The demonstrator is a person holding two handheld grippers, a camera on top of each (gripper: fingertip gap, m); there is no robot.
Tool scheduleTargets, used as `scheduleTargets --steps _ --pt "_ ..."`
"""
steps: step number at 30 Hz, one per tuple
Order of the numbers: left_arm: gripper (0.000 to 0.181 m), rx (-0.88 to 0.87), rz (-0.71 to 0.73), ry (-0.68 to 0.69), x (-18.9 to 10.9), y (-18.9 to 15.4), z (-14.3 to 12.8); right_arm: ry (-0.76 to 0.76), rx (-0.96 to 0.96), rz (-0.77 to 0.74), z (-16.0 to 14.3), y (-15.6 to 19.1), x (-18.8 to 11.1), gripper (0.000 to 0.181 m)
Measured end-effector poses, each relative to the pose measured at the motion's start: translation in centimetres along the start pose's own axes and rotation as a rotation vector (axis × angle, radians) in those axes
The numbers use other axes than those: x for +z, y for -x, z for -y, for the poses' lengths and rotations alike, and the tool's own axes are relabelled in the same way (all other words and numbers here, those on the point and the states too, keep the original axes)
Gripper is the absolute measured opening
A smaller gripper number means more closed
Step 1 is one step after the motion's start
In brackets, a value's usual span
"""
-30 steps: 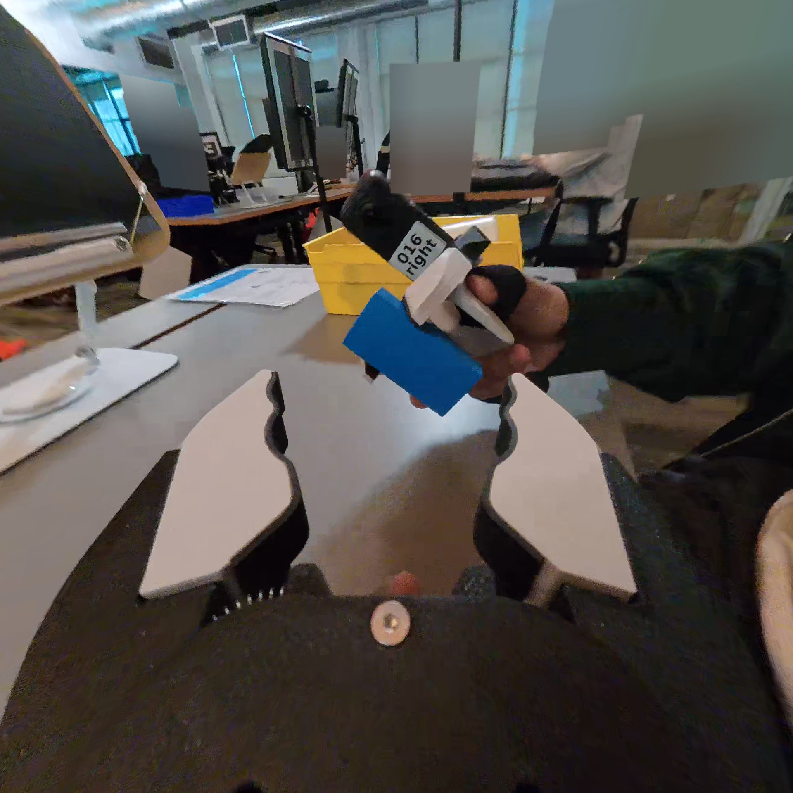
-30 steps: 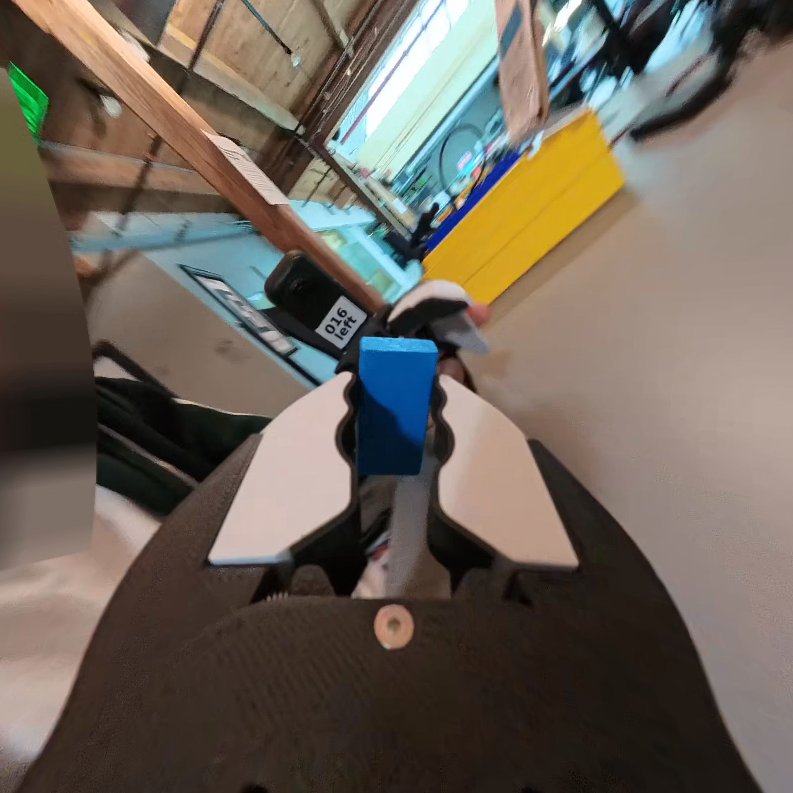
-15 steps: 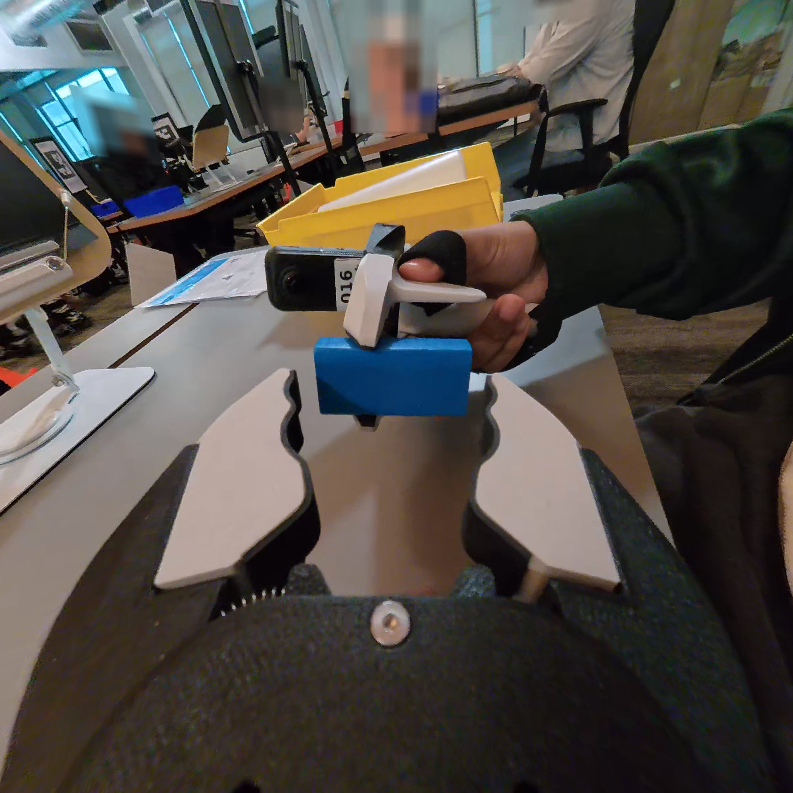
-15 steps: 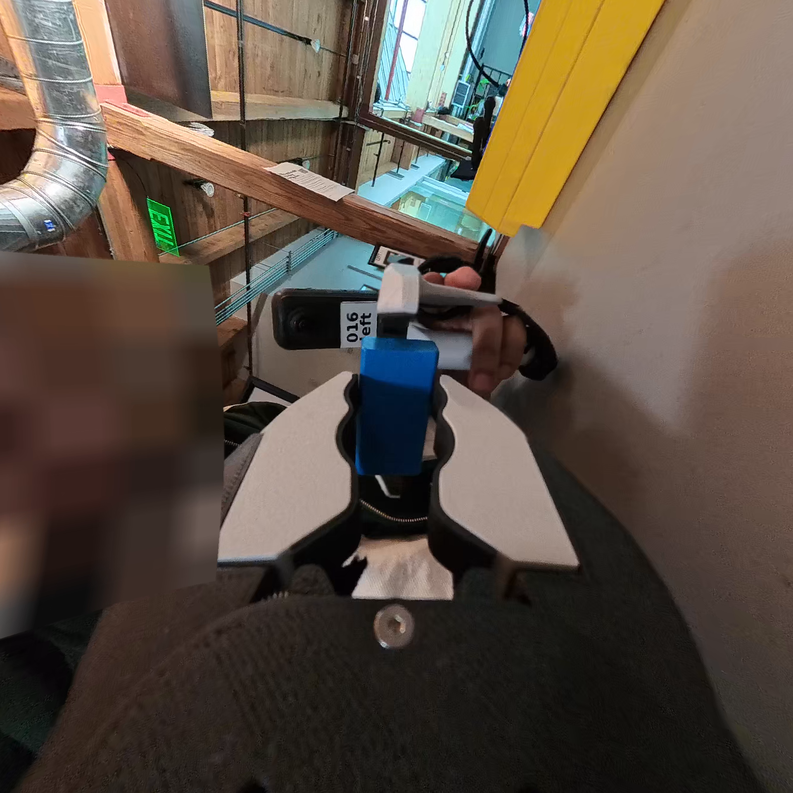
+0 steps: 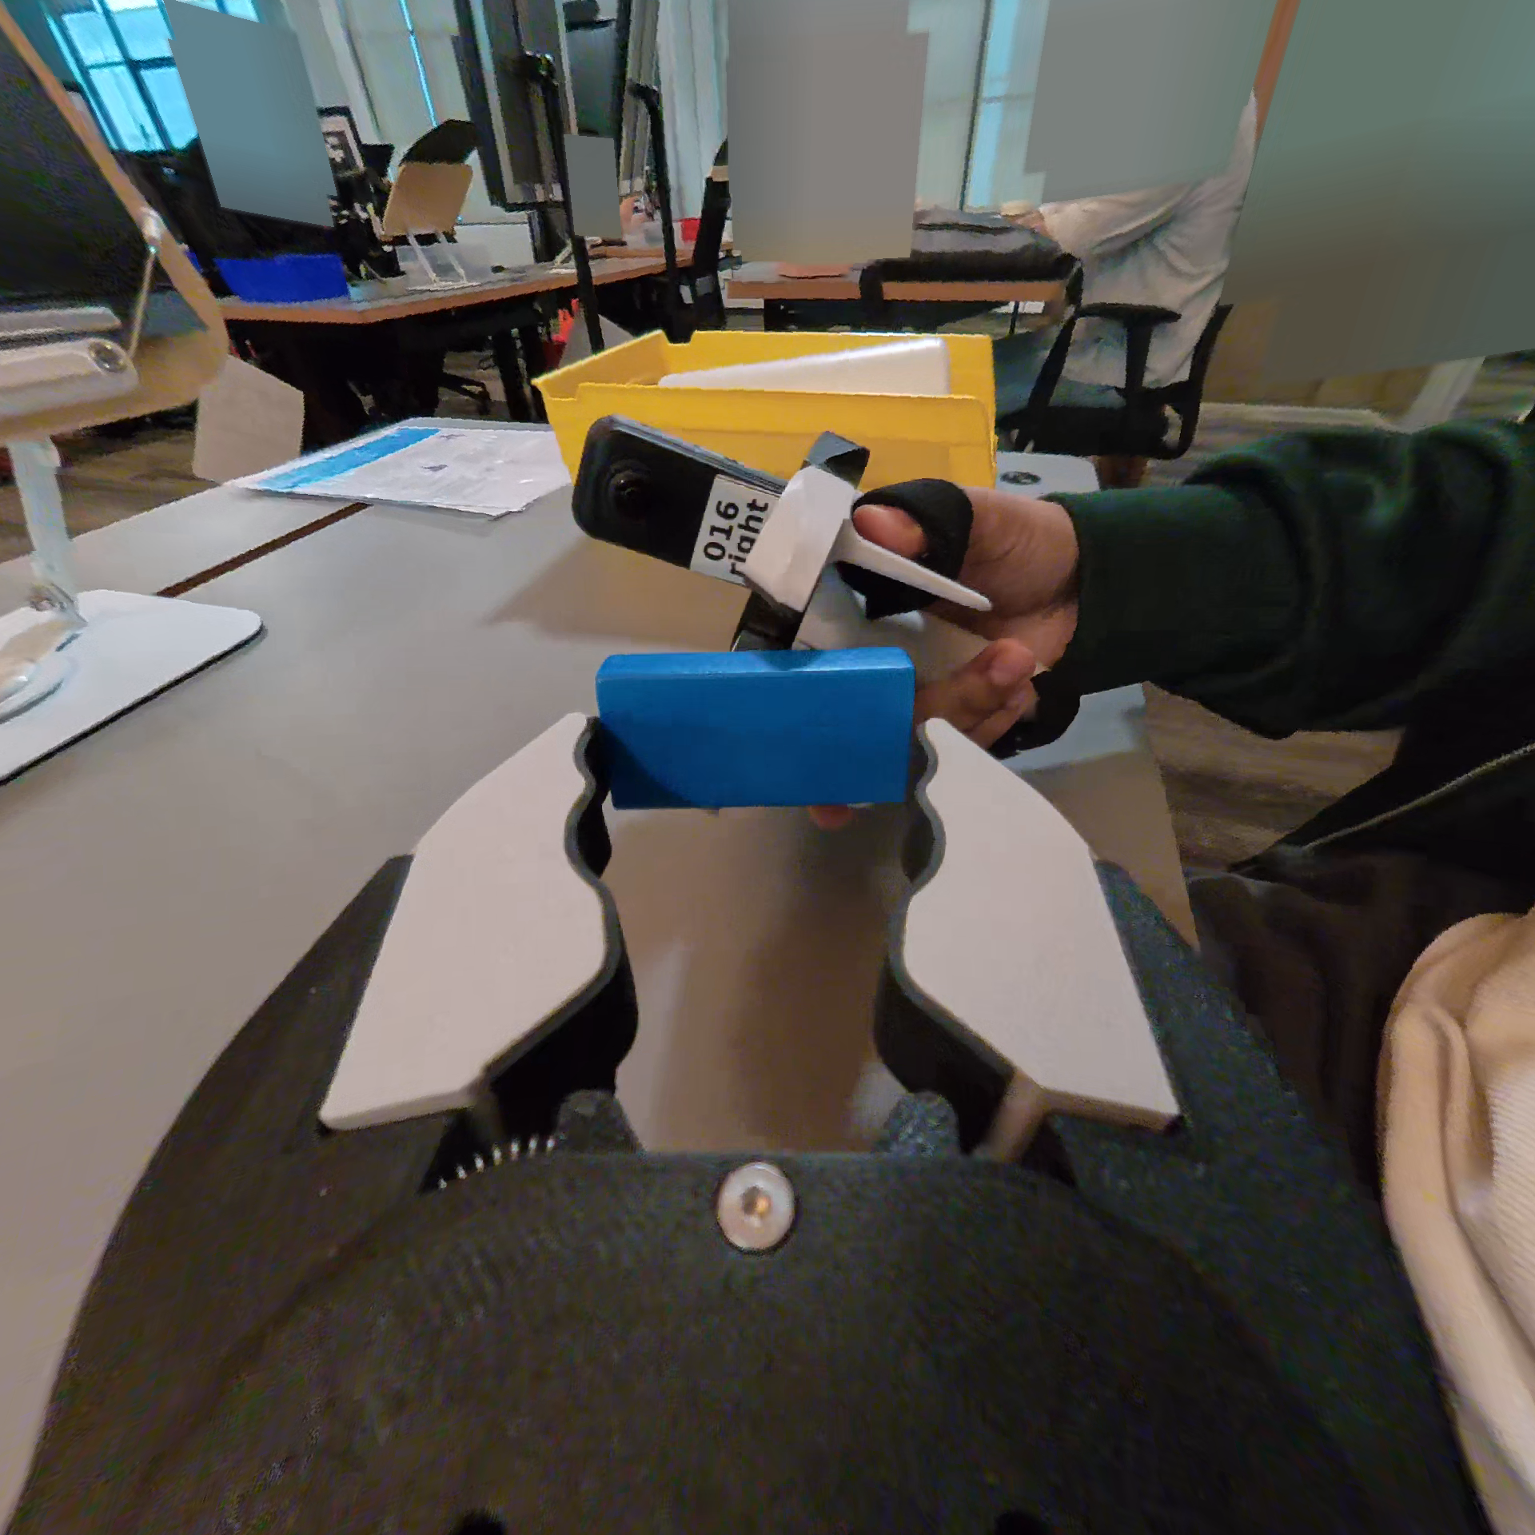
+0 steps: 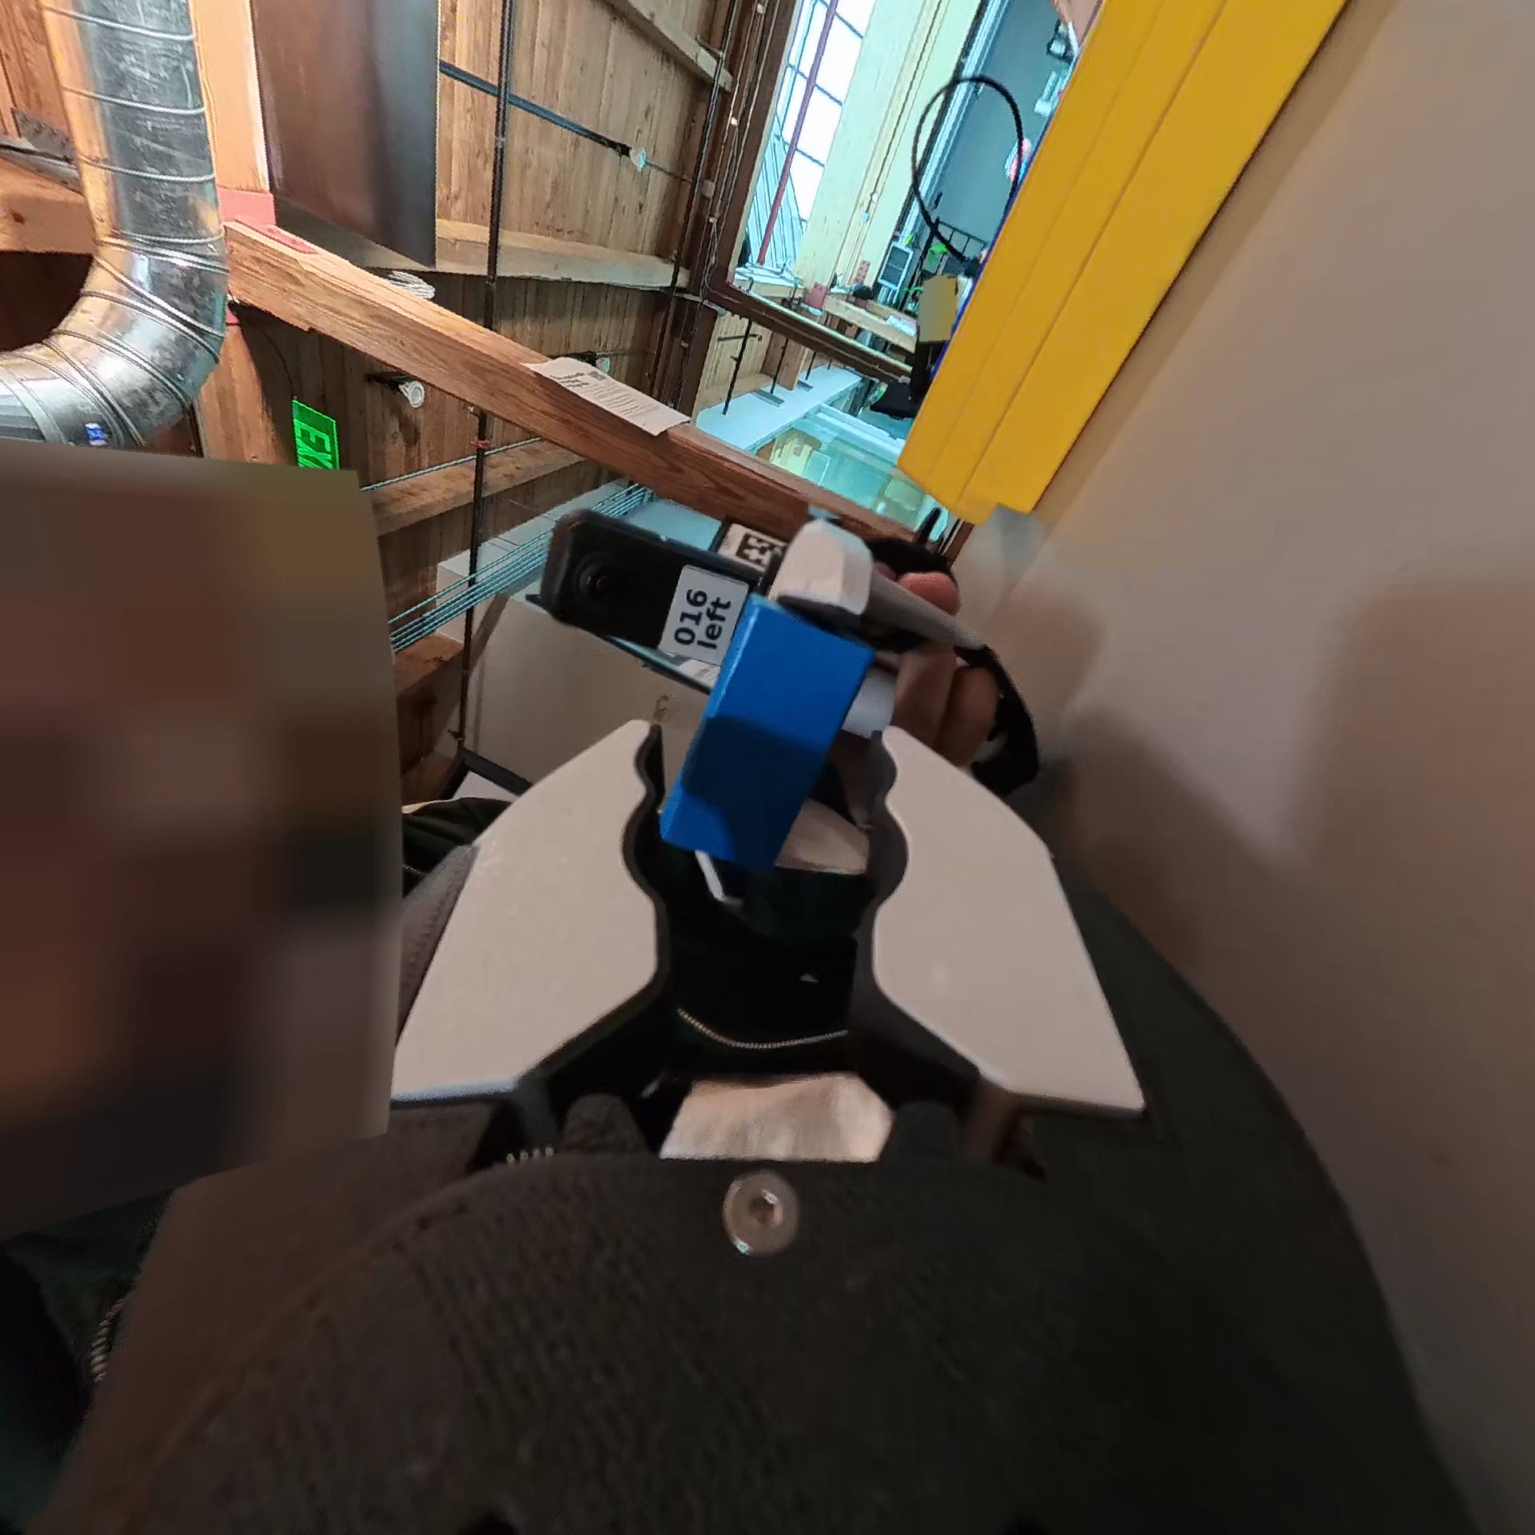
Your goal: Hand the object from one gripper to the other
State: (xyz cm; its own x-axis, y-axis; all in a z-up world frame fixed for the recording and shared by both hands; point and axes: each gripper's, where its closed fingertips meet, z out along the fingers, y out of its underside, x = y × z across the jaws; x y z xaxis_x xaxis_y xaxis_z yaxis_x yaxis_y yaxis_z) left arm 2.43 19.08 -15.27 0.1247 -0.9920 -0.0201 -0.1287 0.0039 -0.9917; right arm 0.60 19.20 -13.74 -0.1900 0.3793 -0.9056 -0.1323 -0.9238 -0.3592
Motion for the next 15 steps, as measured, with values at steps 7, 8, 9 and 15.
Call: scheduleTargets --steps 7,8,9,15 --pt "0.070 -0.418 -0.067 -0.140 -1.4 1.5 1.3 -0.103 -0.337 -0.145 2.1 0.4 -0.9 0.046" --pt "0.071 -0.483 -0.083 -0.161 -1.6 1.7 1.4 -0.121 -0.420 -0.182 2.5 0.5 -1.1 0.049" --pt "0.071 -0.544 -0.102 -0.173 -1.8 1.9 1.4 -0.132 -0.506 -0.211 2.8 0.8 -1.2 0.050" --pt "0.071 -1.015 -0.405 -0.258 -2.6 1.2 2.7 -0.037 -1.185 -0.352 1.7 2.4 0.0 0.065"
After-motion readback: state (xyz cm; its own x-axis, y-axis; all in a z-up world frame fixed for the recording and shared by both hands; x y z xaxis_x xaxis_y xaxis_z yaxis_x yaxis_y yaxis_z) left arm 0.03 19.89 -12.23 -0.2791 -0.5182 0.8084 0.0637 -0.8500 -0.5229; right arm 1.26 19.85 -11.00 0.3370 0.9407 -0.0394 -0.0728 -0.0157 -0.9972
